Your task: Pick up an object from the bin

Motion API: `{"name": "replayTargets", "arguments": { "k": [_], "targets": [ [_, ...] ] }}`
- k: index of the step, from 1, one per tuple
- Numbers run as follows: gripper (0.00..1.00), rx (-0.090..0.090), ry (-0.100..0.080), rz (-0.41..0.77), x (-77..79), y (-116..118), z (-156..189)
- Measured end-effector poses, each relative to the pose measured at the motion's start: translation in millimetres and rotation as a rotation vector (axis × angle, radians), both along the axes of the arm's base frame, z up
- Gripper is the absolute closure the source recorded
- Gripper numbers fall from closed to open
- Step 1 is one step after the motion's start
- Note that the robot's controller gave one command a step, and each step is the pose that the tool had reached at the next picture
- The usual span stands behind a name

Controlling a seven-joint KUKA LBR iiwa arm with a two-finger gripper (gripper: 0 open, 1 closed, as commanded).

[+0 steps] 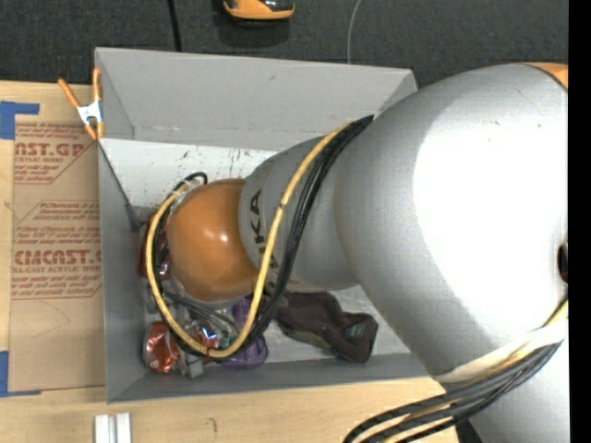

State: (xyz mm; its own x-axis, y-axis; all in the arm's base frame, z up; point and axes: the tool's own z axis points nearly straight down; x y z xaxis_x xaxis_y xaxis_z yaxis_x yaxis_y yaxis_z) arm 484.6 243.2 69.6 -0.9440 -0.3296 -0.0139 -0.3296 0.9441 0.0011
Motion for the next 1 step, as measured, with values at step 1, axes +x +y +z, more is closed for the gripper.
{"name": "replayTargets", "arguments": {
  "k": [1],
  "targets": [
    [1.00,-0.004,0.011,0.051,3.9,-2.9,1.0]
  ]
}}
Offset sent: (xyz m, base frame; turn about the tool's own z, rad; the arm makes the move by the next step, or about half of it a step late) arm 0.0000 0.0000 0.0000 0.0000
